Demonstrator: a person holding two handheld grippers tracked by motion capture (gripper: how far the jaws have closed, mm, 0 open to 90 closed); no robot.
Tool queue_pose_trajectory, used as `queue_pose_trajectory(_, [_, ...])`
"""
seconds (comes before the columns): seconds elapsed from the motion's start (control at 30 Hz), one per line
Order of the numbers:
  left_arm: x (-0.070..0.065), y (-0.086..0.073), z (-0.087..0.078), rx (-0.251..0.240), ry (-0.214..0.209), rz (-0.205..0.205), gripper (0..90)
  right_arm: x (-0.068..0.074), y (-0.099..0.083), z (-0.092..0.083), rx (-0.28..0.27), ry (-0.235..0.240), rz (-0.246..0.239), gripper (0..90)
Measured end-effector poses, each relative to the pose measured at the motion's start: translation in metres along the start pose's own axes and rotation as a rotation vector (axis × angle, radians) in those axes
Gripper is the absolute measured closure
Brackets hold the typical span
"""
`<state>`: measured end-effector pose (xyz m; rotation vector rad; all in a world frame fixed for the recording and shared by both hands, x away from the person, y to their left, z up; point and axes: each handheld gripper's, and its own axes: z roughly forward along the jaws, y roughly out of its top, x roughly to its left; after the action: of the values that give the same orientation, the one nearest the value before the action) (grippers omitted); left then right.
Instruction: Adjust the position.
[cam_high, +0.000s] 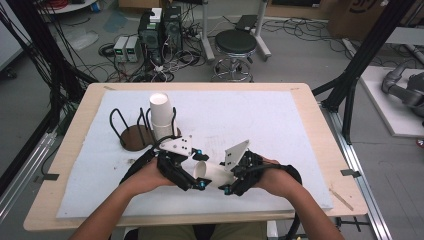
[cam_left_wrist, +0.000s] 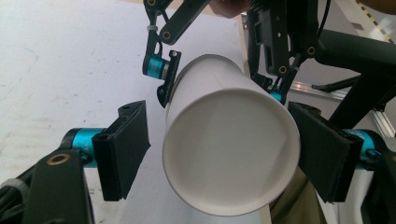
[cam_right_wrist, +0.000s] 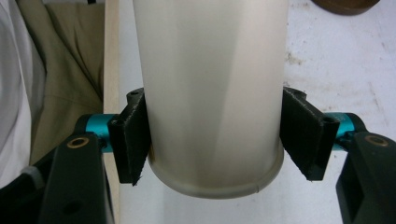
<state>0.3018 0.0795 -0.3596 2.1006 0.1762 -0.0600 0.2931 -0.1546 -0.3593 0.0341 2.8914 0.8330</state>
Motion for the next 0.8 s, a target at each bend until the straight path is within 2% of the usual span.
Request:
queue_pose_trajectory(0.2, [0.0022,-0.0011,0.0020,0.014,-0.012,-0.012,24.9,-0.0001,0.0026,0.0017,0.028,0.004,-0.014,31.8])
queue_pose_trajectory(0.33, [0.0019,-0.0015,0.0020,0.030,-0.037,-0.005,32.3,0.0006,0.0034,0.0018,0.046,0.005,-0.009,31.9])
queue_pose_trajectory(0.43, [0.0013,-0.0020,0.0023,0.030,-0.033,-0.002,33.1,0.0012,0.0037,0.0025,0.054,0.004,-0.009,31.9])
queue_pose_trajectory(0.53, [0.0009,-0.0022,0.0014,0.026,-0.013,0.019,34.2,0.0011,0.0029,0.0028,0.053,0.003,-0.001,31.0])
queue_pose_trajectory(0.63, [0.0016,-0.0033,-0.0002,0.007,-0.005,0.023,35.0,-0.0006,0.0003,0.0034,0.021,-0.008,0.012,26.2])
queue_pose_trajectory(0.67, [0.0020,-0.0039,-0.0009,-0.005,-0.005,0.024,35.0,-0.0013,-0.0020,0.0013,-0.012,-0.017,0.031,22.8])
queue_pose_trajectory(0.73, [0.0021,-0.0052,-0.0022,-0.025,-0.009,0.023,35.0,-0.0011,-0.0029,0.0001,-0.027,-0.016,0.041,21.6])
queue_pose_trajectory(0.8, [0.0025,-0.0072,-0.0030,-0.050,-0.007,0.020,34.9,-0.0016,-0.0051,-0.0040,-0.083,-0.025,0.050,20.3])
